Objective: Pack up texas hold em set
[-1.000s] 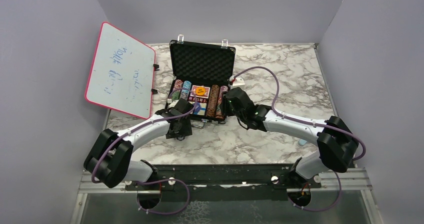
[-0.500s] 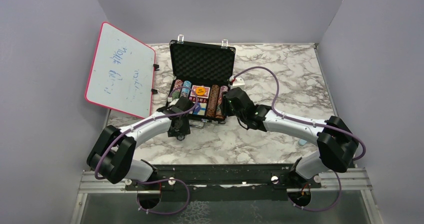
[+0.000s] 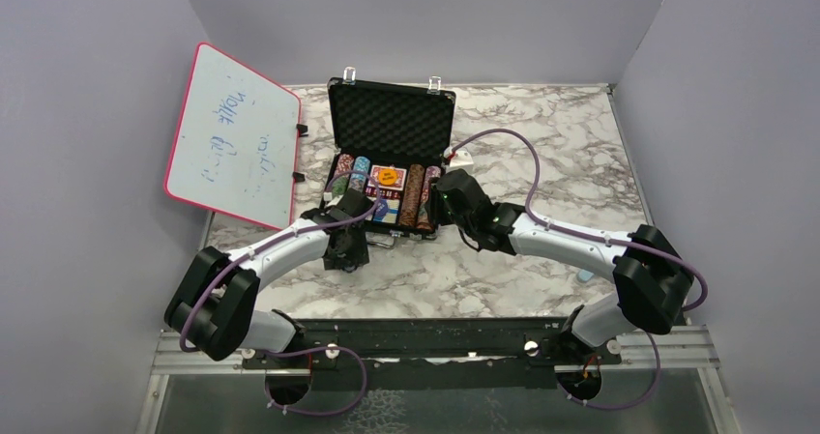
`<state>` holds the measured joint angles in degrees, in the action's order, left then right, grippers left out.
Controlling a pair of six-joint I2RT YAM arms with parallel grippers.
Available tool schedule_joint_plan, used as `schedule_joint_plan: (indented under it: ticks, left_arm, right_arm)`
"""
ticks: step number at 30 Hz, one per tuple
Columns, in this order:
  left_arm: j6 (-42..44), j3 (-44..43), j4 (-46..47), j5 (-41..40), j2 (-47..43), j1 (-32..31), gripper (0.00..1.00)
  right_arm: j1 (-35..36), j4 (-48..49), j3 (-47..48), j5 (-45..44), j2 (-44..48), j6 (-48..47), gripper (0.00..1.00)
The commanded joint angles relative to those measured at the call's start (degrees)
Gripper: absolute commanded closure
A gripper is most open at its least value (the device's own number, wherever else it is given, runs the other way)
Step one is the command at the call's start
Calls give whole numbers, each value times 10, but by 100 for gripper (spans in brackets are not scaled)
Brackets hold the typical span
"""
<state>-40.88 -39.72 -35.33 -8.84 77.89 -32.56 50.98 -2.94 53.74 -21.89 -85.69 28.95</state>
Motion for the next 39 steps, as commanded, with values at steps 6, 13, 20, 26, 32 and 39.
schedule_joint_plan:
  ticks: [6, 13, 20, 26, 32, 39]
  left_arm:
    - [-2, -2, -28, -1, 53, 0, 45]
    - [-2, -6, -27, -13, 84, -2, 52]
    - [2, -12, -27, -19, 77, -3, 60]
    - [0, -37, -30, 15, 26, -3, 61]
    - [-8, -50, -33, 44, -5, -4, 60]
    - [-38, -65, -28, 75, -32, -3, 58]
  right_arm:
    - [0, -5, -7, -3, 16, 8, 58]
    - [0, -4, -10, -10, 21, 7, 58]
    - [0, -6, -11, -8, 24, 6, 58]
    - [0, 52, -60, 130, 78, -42, 55]
    - [0, 141, -129, 279, 93, -45, 49]
    - [6, 258, -189, 354, 82, -14, 40]
